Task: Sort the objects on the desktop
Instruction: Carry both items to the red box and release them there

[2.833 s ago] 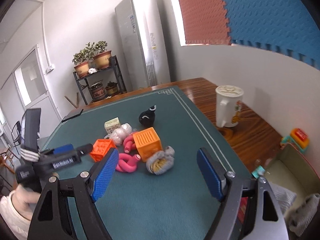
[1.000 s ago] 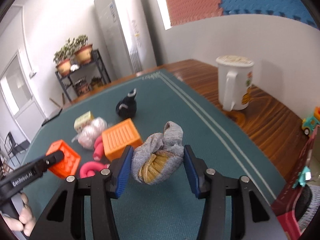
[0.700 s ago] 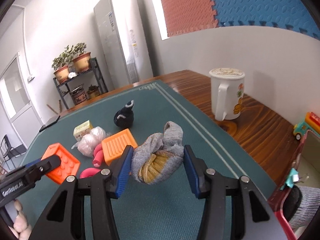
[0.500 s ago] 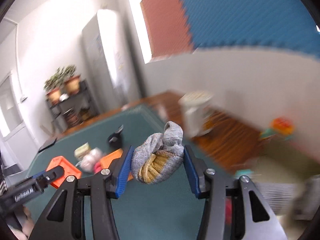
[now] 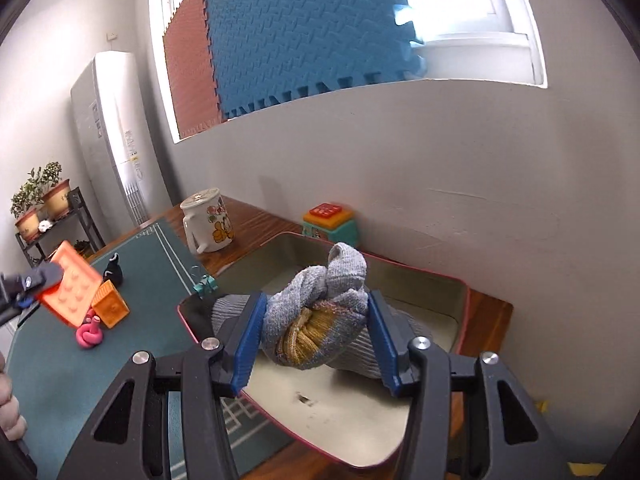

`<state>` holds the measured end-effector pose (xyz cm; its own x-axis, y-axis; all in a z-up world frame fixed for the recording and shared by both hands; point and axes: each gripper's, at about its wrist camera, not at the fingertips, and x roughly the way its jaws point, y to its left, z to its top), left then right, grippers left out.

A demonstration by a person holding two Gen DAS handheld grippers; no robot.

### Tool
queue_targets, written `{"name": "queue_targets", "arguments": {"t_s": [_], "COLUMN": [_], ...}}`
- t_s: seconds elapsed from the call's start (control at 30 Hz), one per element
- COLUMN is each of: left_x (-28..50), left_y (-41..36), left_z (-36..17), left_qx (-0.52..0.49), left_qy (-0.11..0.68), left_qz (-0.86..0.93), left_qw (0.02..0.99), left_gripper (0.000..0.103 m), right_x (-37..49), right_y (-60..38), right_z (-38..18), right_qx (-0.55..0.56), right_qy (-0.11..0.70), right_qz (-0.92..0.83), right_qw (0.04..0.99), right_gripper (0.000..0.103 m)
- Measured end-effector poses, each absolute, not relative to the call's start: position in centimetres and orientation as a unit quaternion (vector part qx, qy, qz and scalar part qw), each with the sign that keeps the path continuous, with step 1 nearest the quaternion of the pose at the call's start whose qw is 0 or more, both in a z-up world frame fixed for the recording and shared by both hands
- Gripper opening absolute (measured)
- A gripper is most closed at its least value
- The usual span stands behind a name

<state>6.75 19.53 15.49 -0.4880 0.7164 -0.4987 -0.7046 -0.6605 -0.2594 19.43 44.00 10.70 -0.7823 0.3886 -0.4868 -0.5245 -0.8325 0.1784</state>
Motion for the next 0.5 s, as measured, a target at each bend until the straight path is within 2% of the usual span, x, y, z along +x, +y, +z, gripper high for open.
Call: {"name": "queue_targets", "arguments": {"t_s": [0.2,0.5], "left_x": [9.0,9.4], "left_y": [25.0,31.4], "left_z": [15.9,13.4], "left_qx": [-0.293,-0.325], "left_qy": [0.011,0.039], "left_qz": [0.848,0.824], "left_qw": [0.442,0.462], "left_gripper": [0.053,0.053], "right_x": [20.3,21.3], "right_y": [45.2,47.1], "right_z": [10.3,9.2], "right_qx": [-0.22,-0.224], "right_qy": [0.158,0.174], "right_qz": [0.933,0.93], "right_qw": [0.236,0.234], "right_gripper": [0.055,0.055]}}
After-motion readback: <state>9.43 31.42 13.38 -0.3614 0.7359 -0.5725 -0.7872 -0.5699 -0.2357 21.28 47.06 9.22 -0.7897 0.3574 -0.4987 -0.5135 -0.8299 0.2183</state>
